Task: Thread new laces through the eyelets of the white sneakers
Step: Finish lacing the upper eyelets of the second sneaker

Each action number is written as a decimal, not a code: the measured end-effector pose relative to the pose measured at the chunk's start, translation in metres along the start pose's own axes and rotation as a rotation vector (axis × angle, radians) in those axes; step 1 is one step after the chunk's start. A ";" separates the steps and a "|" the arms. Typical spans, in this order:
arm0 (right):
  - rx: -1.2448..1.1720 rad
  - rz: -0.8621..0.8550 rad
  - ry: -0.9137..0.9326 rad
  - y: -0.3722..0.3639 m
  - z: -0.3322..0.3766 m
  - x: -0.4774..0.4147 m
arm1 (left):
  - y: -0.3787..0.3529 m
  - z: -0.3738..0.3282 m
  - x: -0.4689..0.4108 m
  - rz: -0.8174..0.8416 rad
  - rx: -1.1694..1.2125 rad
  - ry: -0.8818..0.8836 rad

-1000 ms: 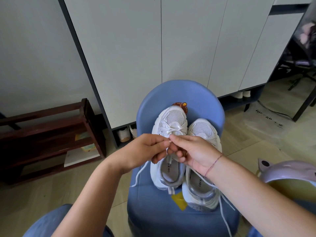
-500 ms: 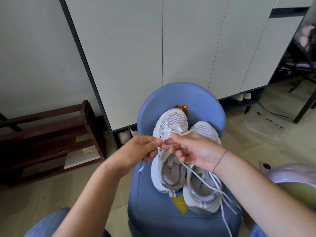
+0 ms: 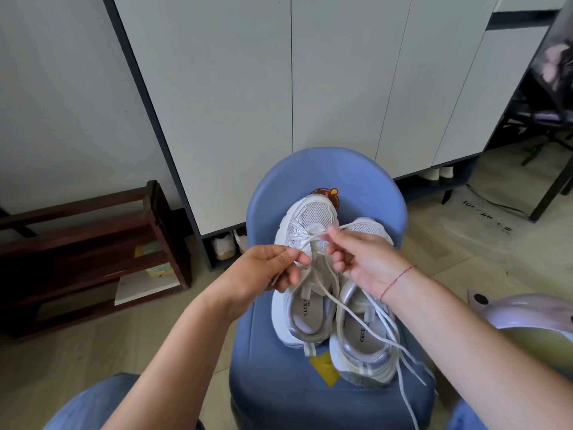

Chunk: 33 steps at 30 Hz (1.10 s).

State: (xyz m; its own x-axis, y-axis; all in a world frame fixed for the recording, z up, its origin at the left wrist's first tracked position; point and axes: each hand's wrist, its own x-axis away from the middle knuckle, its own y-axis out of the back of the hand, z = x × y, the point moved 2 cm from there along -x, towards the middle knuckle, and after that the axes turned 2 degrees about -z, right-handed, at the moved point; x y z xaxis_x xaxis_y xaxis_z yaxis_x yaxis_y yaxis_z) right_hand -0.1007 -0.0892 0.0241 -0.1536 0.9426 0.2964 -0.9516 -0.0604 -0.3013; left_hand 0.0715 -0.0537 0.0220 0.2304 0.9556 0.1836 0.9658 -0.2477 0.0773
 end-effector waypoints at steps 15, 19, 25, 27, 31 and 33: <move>0.286 0.021 -0.047 -0.010 -0.003 0.008 | 0.015 0.017 -0.021 -0.421 0.171 -0.013; 0.815 -0.042 0.125 -0.014 -0.003 0.009 | 0.019 0.030 -0.029 -0.530 0.359 0.050; 0.734 -0.029 0.047 -0.025 -0.021 -0.002 | 0.003 0.040 -0.037 -0.474 0.409 0.073; 0.470 -0.066 -0.018 -0.024 -0.028 -0.006 | 0.000 0.041 -0.038 -0.472 0.409 0.069; 0.095 -0.062 -0.096 -0.024 -0.034 -0.007 | 0.001 0.043 -0.039 -0.448 0.343 0.041; 0.061 -0.057 -0.097 -0.023 -0.036 -0.008 | 0.001 0.042 -0.039 -0.430 0.290 0.007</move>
State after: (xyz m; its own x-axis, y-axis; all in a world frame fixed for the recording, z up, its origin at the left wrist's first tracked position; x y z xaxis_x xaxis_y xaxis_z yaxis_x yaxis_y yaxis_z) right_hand -0.0675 -0.0839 -0.0043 -0.1210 0.9090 0.3988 -0.9736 -0.0303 -0.2263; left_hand 0.0681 -0.0847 -0.0264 -0.1946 0.9599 0.2018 0.9665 0.2227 -0.1276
